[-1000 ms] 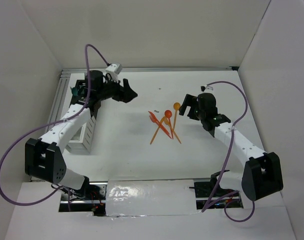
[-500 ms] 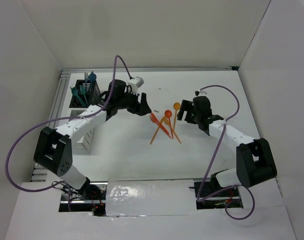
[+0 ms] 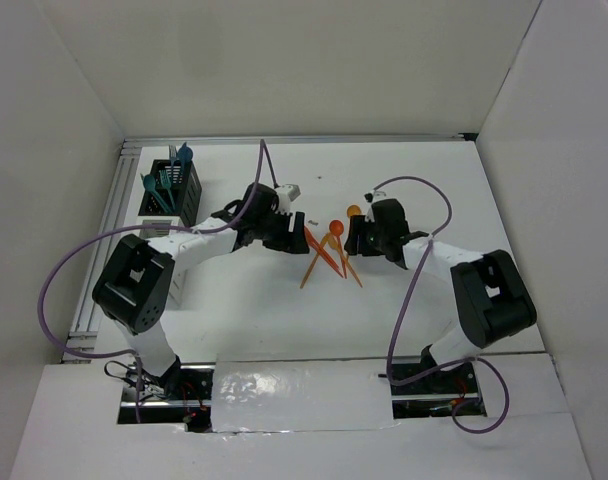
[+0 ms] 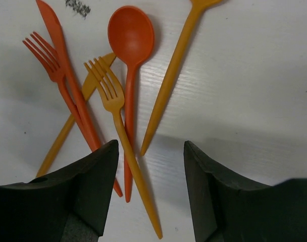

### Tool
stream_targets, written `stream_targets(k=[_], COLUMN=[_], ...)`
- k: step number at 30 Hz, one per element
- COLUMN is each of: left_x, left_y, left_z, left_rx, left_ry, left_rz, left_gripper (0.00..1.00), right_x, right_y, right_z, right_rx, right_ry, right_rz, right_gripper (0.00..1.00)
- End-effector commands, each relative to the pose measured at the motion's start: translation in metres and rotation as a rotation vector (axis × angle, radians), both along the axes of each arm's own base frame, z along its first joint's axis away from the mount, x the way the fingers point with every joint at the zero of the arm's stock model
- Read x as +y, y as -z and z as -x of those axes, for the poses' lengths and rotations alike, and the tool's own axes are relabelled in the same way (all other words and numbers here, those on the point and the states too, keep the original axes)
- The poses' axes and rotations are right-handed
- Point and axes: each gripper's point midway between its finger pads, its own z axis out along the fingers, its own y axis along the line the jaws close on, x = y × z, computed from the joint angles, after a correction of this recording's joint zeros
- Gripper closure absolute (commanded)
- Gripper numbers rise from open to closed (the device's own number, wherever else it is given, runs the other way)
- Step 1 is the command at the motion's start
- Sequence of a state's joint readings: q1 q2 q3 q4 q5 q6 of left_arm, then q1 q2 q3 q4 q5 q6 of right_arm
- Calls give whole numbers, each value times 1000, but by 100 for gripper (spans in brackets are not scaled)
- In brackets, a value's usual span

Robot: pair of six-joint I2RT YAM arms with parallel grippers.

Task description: Sort the eating utensils into containers

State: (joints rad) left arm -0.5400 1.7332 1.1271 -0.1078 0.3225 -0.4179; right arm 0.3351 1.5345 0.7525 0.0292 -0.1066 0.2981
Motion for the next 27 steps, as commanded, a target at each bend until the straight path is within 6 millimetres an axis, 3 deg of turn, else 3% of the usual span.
stream_targets(k=[1, 11, 17, 27], left_x=[-2, -1, 1, 4], left_y=[-15, -12, -19, -12], left_z=[-7, 4, 7, 19], left_rx=[-38, -32, -58, -35], left_ry=[-32, 7, 7, 18], left_rz=[43, 45, 62, 72], left_gripper=[23, 23, 23, 24], right_x=[15, 18, 16, 10], right_y=[-11, 2, 10, 24], right_z=[-7, 13, 20, 32], right_rx=[-70, -45, -37, -15], right_ry=[-69, -71, -58, -31], right_rz=[21, 110, 145, 191], right_gripper=[39, 48, 58, 70])
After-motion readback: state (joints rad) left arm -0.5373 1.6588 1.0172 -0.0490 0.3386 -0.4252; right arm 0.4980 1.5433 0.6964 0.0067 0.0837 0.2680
